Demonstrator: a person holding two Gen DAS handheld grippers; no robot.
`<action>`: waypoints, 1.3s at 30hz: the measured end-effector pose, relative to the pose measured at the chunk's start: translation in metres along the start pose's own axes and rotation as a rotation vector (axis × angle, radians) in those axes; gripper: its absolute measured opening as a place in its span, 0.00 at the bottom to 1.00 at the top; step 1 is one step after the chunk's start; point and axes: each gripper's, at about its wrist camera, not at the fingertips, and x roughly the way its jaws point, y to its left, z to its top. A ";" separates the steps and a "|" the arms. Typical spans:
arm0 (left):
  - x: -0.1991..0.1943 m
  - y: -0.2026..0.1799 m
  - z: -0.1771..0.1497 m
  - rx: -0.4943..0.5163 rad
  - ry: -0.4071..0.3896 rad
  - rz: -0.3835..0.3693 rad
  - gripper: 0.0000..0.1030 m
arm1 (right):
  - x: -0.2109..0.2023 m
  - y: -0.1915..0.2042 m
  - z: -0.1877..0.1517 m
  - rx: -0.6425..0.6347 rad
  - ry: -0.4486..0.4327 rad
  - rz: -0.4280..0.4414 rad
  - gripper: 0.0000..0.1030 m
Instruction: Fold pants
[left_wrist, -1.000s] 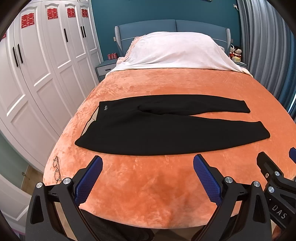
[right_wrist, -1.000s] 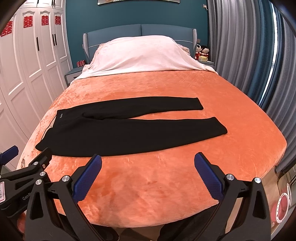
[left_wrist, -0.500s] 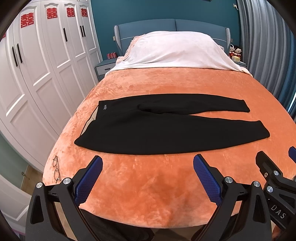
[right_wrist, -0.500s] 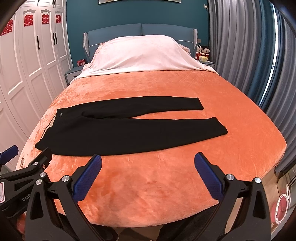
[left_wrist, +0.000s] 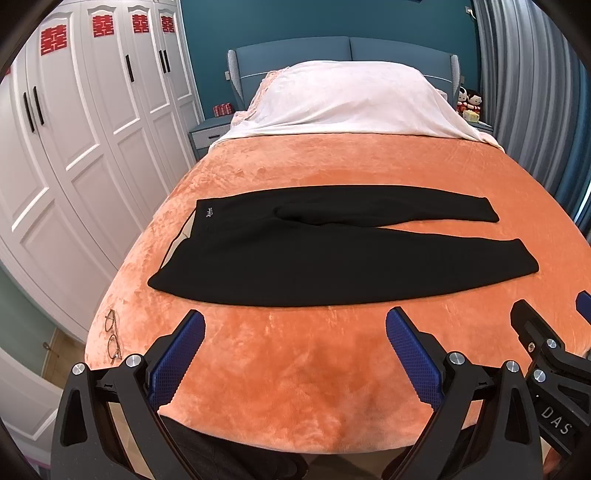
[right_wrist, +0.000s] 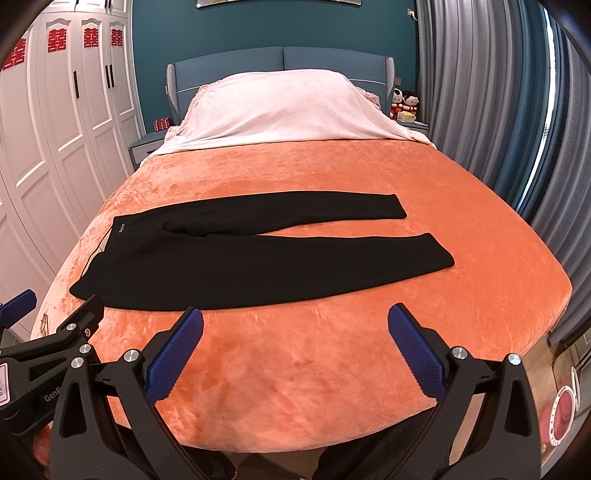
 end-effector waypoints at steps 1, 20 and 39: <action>0.000 0.000 0.000 0.002 0.001 -0.001 0.93 | 0.001 0.000 -0.001 0.000 -0.001 0.000 0.95; 0.013 0.006 -0.002 -0.022 0.040 -0.011 0.95 | 0.005 0.003 -0.004 -0.002 0.010 -0.003 0.95; 0.206 0.132 0.117 -0.159 0.126 0.070 0.95 | 0.146 -0.037 0.048 0.049 0.099 0.041 0.95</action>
